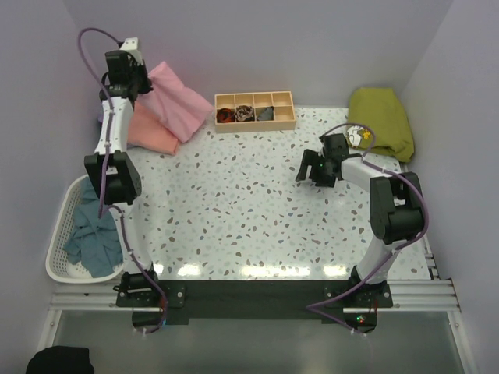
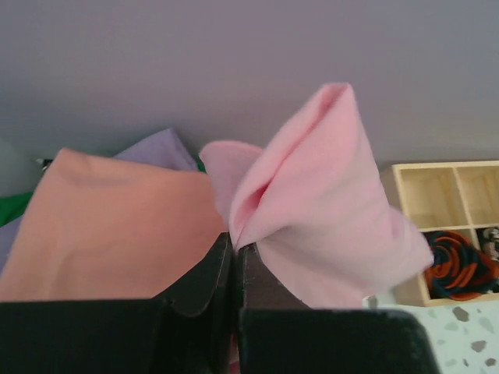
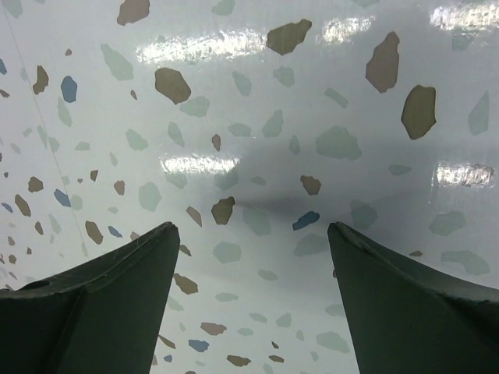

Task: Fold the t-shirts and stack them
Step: Put the neatly folded tshirt into the corner of the board with the left arm

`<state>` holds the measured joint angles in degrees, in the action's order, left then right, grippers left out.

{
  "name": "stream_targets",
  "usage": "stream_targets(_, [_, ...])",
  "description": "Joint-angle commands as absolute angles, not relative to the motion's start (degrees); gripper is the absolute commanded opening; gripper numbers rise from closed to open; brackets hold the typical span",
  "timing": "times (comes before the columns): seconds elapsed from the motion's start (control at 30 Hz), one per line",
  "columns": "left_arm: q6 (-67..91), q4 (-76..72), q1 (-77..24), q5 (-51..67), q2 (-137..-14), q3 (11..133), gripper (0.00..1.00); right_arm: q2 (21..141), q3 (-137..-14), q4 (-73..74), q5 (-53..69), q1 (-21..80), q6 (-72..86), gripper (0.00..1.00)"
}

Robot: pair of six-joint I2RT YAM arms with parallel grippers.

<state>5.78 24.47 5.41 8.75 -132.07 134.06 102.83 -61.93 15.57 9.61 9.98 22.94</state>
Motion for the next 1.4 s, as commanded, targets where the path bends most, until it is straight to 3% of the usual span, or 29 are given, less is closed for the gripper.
stream_targets(0.0, [5.45, 23.48, 11.77, 9.4, -132.8, 133.78, 0.0, 107.13, -62.4, 16.35, 10.55, 9.76, 22.76, 0.82])
stream_targets(0.27, [6.24, 17.59, 15.99, 4.93, -134.83, 128.08, 0.0, 109.16, -63.28, 16.35, 11.69, 9.76, 22.59, 0.82])
stream_targets(0.3, [6.24, 16.45, 16.0, 3.7, -134.82, 127.36, 0.05, 109.33, -63.28, 16.35, 11.78, 9.84, 22.59, 0.82])
stream_targets(0.33, [6.15, 15.57, 16.08, 1.34, -135.09, 127.18, 0.42, 109.25, -63.28, 16.35, 11.86, 9.76, 22.59, 0.82])
stream_targets(0.37, [6.24, 15.73, 16.0, 0.19, -135.35, 127.53, 0.59, 109.07, -63.11, 16.17, 11.87, 9.76, 22.59, 0.82])
stream_targets(0.4, [6.24, 17.47, 16.08, -1.56, -135.53, 128.31, 0.95, 108.9, -62.84, 16.26, 11.78, 9.84, 22.5, 0.82])
stream_targets(0.43, [6.33, 18.53, 16.0, -3.93, -135.53, 129.63, 1.0, 108.72, -62.75, 16.26, 11.6, 9.84, 22.41, 0.82])
stream_targets(0.7, [8.52, 15.57, 15.12, -5.98, -120.26, 118.14, 1.0, 104.69, -61.09, 15.47, 10.72, 9.76, 22.06, 0.81])
stream_targets(1.07, [10.36, 6.51, -1.13, -6.33, -87.29, 91.88, 1.0, 94.93, -58.54, 14.94, 9.85, 9.84, 22.41, 0.82])
stream_targets(1.17, [11.6, 1.24, -7.98, -4.66, -79.03, 78.7, 1.0, 91.6, -60.11, 15.29, 7.48, 10.72, 21.72, 0.85])
stream_targets(1.37, [11.95, -3.25, -22.84, -13.09, -67.25, 58.03, 1.0, 80.09, -58.73, 13.9, -6.65, 18.19, 12.23, 0.99])
